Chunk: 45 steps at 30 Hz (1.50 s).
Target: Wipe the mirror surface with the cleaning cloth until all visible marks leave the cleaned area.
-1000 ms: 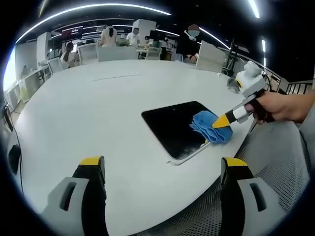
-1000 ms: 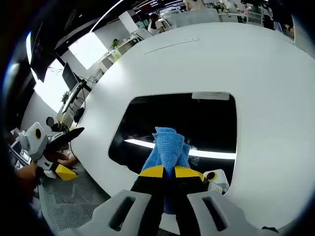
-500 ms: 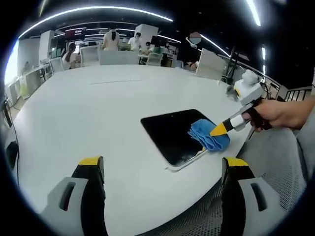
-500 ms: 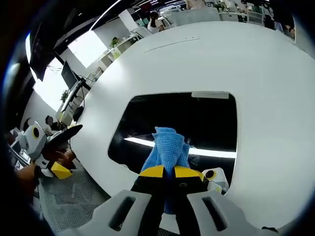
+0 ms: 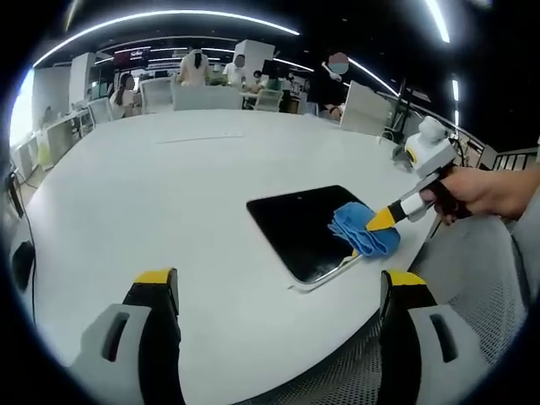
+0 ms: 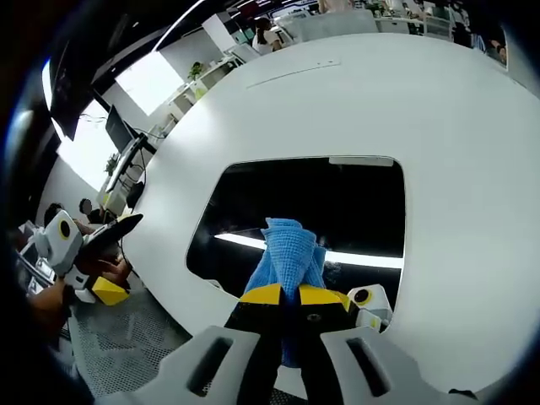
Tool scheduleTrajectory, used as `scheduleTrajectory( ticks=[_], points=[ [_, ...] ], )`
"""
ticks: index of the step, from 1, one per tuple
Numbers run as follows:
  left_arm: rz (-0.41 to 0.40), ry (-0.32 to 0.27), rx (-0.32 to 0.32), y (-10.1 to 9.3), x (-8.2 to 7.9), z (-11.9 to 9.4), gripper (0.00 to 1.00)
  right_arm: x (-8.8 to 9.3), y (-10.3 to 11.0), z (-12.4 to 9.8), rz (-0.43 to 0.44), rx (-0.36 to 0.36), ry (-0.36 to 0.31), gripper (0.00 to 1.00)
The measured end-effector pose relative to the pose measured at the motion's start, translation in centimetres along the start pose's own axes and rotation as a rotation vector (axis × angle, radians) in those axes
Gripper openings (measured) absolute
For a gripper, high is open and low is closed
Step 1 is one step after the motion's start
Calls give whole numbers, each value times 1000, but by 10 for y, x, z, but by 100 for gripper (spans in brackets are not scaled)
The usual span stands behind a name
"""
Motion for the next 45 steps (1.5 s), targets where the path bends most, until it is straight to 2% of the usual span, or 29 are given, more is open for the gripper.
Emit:
scheduleTrajectory(
  ticks=[12, 28, 45],
  points=[
    [3, -1, -1, 1, 0, -1, 99, 4, -6, -5, 21, 9, -8, 0],
    [6, 1, -4, 1, 0, -1, 99, 8, -27, -16, 64, 30, -17, 0],
    [4, 8, -1, 1, 1, -1, 99, 8, -32, -19, 95, 30, -21, 0]
  ],
)
Point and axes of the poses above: the point that each gripper's makers call its tool centre point, and the gripper's own axes: z roughly forward along the fingers, y roughly to its left, x roughly out of its underside, the point moved 6 cm from there along -z, roughly backward along the fingers, and after that the axes turned 6 degrees about y, right-handed, at the moved point
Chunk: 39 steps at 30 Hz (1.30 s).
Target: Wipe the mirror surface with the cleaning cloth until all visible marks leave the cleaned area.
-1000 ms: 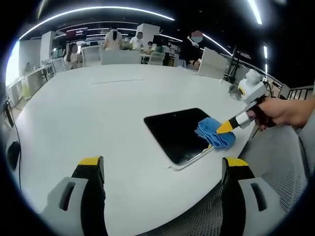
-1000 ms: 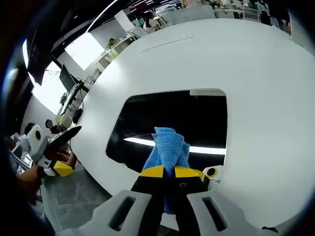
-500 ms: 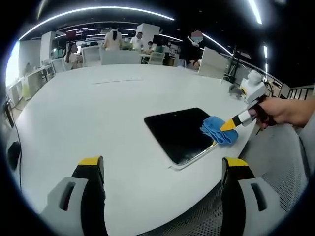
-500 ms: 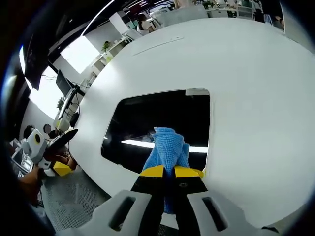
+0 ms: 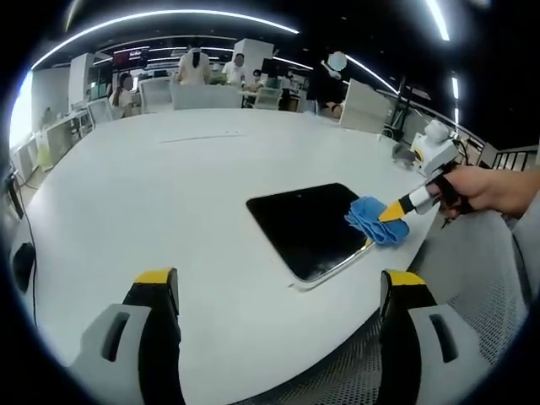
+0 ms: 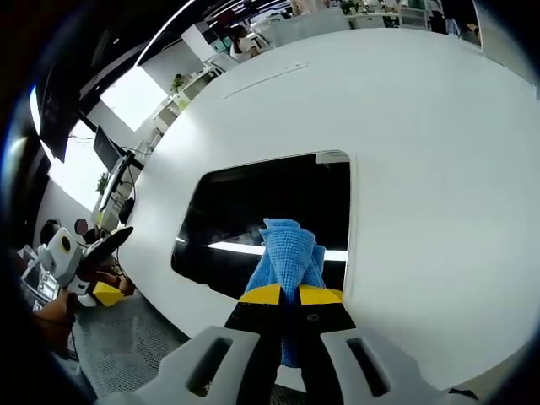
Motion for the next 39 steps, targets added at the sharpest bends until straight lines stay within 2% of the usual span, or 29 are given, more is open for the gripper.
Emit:
scheduleTrajectory(
  ticks=[25, 39],
  points=[
    [-2, -2, 1, 0, 1, 1, 98, -2, -5, -1, 8, 9, 4, 0],
    [2, 3, 6, -1, 1, 1, 99, -17, -9, 4, -3, 21, -2, 0]
  ],
)
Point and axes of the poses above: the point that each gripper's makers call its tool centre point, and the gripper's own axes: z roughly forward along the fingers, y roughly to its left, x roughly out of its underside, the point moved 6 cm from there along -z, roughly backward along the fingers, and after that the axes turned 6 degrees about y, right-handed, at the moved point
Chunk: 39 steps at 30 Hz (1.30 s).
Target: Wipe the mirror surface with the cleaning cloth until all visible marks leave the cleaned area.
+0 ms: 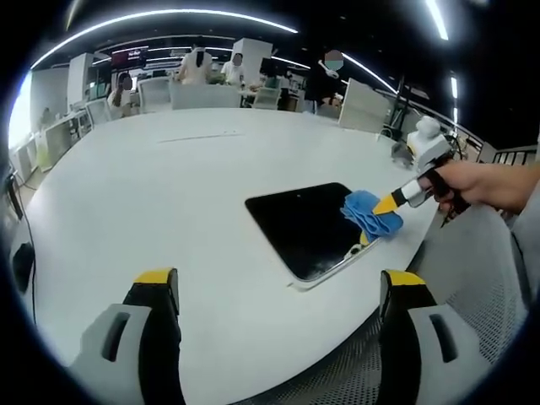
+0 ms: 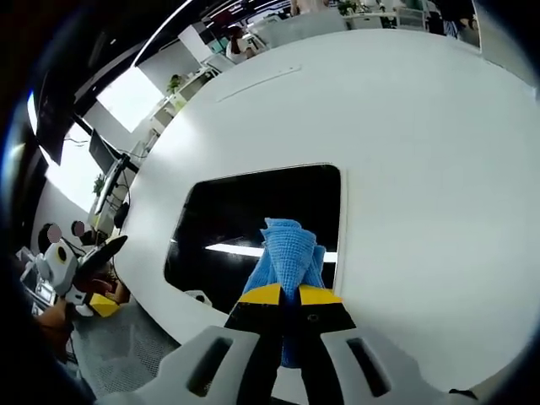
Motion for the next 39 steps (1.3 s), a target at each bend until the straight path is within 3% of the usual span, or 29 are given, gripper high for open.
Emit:
scheduleTrajectory(
  ticks=[16, 21, 23, 25, 33, 39],
  points=[
    [-1, 7, 9, -2, 1, 0, 99, -26, -8, 9, -14, 17, 0, 0],
    [-12, 24, 7, -3, 4, 0, 99, -35, -11, 11, -18, 26, 7, 0],
    [56, 51, 13, -5, 8, -1, 99, -38, -12, 12, -20, 29, 10, 0],
    [21, 52, 25, -6, 9, 1, 99, -42, -13, 12, -23, 33, 13, 0],
    [-4, -9, -2, 0, -1, -3, 99, -58, -16, 17, -61, 67, 26, 0],
    [-10, -17, -13, 3, -1, -3, 99, -70, -19, 22, -56, 74, 13, 0]
  ],
)
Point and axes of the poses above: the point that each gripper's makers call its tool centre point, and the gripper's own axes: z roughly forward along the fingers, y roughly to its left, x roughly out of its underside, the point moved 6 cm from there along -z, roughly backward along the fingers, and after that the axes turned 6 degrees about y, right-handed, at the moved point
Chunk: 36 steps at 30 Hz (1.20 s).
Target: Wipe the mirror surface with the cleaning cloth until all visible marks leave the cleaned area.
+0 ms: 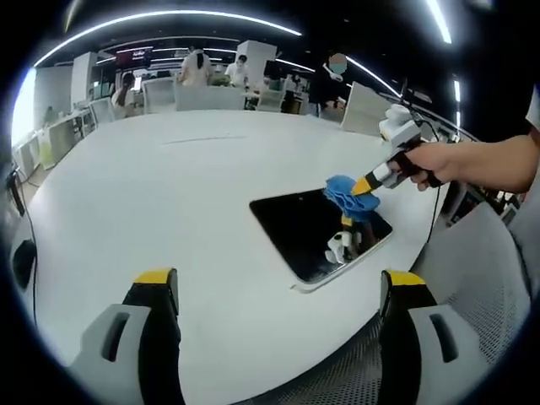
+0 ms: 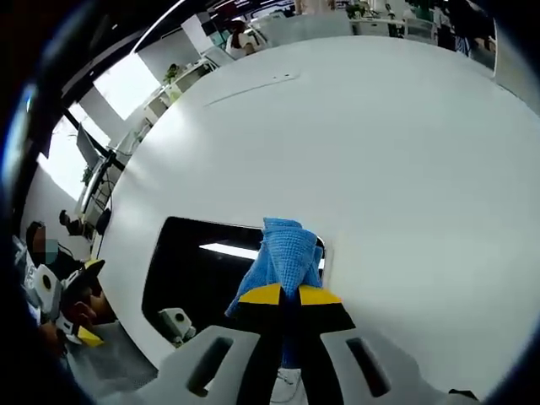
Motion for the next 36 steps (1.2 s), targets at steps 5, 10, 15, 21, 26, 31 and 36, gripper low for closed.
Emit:
scheduleTrajectory(
  ticks=[5, 10, 15, 21, 26, 31, 36],
  points=[
    [-10, -9, -6, 0, -1, 0, 99, -7, -2, 2, 3, 10, -7, 0],
    [5, -11, 0, -2, -2, 0, 99, -15, -4, 4, -2, 16, -10, 0],
    [-1, -36, -8, -1, -5, -1, 99, -22, -5, 8, -24, 28, -13, 0],
    [3, -51, -40, 4, -7, -2, 99, -29, -7, 11, -41, 27, -12, 0],
    [6, -55, -45, 5, -8, -3, 99, -29, -7, 11, -41, 21, -11, 0],
    [6, -50, -47, 5, -7, -2, 99, -33, -9, -2, -38, 12, -37, 0],
    [0, -53, -46, 5, -8, -3, 99, -37, -15, -33, -32, -6, -83, 0]
  ],
)
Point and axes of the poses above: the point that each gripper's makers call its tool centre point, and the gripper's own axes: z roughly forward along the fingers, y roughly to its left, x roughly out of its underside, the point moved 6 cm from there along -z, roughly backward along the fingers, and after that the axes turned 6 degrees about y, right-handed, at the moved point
